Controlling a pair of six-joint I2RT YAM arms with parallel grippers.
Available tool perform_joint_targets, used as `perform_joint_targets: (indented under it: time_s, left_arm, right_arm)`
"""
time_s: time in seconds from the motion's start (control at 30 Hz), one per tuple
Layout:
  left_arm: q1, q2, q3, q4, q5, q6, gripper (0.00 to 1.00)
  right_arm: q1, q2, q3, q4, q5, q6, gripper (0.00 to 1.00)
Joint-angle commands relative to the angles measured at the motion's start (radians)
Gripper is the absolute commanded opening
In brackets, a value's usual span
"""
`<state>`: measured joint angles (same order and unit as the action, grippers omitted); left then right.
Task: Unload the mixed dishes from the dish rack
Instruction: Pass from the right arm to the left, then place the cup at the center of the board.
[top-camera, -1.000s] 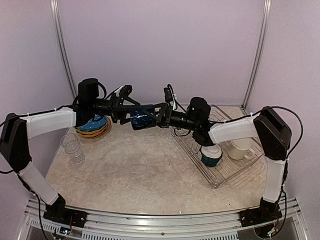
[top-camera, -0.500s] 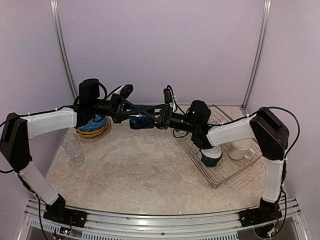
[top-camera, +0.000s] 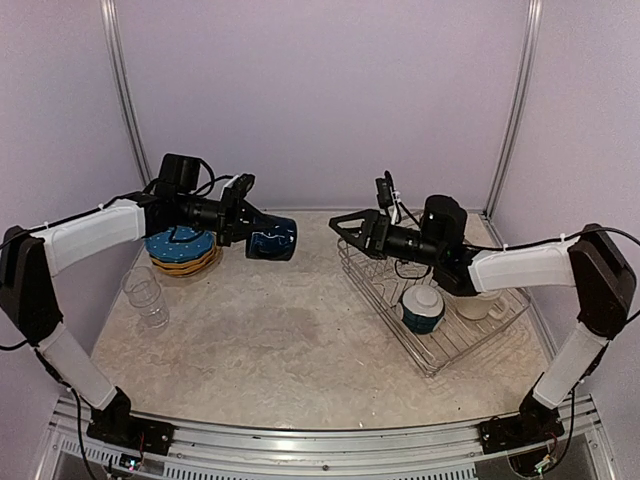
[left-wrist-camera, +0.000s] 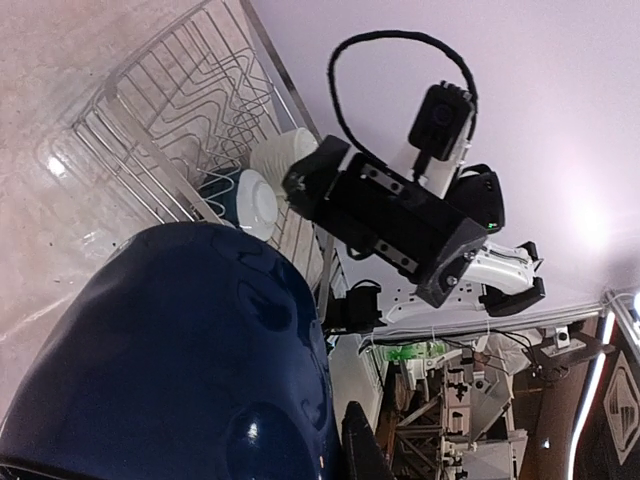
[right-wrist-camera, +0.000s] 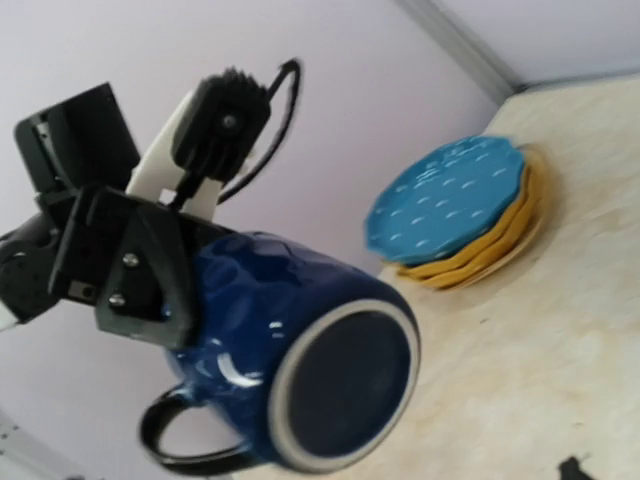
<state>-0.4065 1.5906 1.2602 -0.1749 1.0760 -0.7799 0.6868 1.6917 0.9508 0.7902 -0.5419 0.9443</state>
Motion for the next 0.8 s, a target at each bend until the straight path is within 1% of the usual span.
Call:
perform_joint_targets:
  time_s: [0.0,0.07,0.2,0.27,0.33,0.37,0.43,0.6,0.77]
  left_arm:
    - [-0.003,-0.014,0.081,-0.204,-0.095,0.117,0.00]
    - [-0.009,-0.025,0.104,-0.336,-0.213,0.169,0.00]
    - [-0.060,-0.014,0.174,-0.642,-0.630,0.278,0.00]
    - [-0.081,0.000,0.176,-0.734,-0.791,0.295,0.00]
    - [-0.087,0.014,0.162,-0.788,-0.899,0.289,0.00]
    - [-0.083,0.026,0.158,-0.820,-0.938,0.285,0.00]
    - [-0.081,0.046,0.153,-0.856,-0.996,0.285,0.00]
    - [-0.078,0.142,0.186,-0.926,-1.118,0.281,0.00]
    - [-0.069,0.235,0.207,-0.931,-1.186,0.280,0.00]
  right_arm:
    - [0.003,-0.153,0.002,-0.344,0.096,-0.225,1.00]
    - [0.002,-0.204,0.016,-0.480,0.149,-0.308,1.00]
    - [0.002,-0.291,0.030,-0.731,0.336,-0.457,1.00]
    - [0.003,-0.333,0.026,-0.818,0.446,-0.495,1.00]
    - [0.003,-0.376,0.008,-0.865,0.527,-0.531,1.00]
    - [0.002,-0.397,0.000,-0.886,0.589,-0.545,1.00]
    - [0.002,-0.429,-0.003,-0.930,0.644,-0.563,1.00]
    - [0.002,-0.483,-0.008,-1.032,0.715,-0.605,1.00]
    - [0.002,-0.539,-0.039,-1.124,0.796,-0.591,1.00]
